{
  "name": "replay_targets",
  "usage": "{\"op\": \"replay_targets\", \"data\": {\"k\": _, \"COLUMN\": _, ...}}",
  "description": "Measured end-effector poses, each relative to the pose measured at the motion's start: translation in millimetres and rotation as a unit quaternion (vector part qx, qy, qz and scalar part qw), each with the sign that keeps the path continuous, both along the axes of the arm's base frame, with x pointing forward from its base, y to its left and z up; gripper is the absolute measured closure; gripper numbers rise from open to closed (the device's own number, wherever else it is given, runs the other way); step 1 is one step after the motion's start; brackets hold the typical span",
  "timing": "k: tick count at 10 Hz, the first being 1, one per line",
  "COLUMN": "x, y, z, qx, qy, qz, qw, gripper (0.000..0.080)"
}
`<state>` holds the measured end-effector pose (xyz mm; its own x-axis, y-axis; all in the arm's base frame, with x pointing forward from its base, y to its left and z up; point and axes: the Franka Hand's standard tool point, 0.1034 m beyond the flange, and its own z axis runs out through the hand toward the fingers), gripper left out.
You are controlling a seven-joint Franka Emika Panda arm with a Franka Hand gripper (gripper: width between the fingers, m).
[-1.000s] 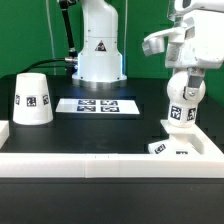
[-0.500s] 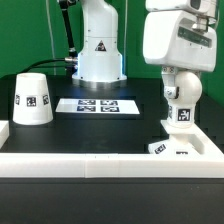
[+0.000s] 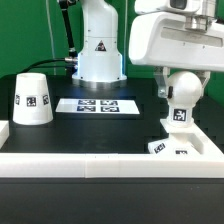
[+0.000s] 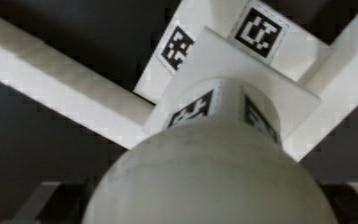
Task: Assemble lamp
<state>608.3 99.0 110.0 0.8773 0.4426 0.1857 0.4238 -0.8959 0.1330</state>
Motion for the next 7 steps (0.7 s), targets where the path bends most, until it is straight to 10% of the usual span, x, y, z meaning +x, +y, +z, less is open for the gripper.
{"op": "replay_targets", "data": {"k": 7, "x": -4.1, "y": 4.9, "z": -4.7, "qx": 0.083, "qy": -0.023, "qz": -0.299, "qw": 0.950, "gripper": 0.0223}}
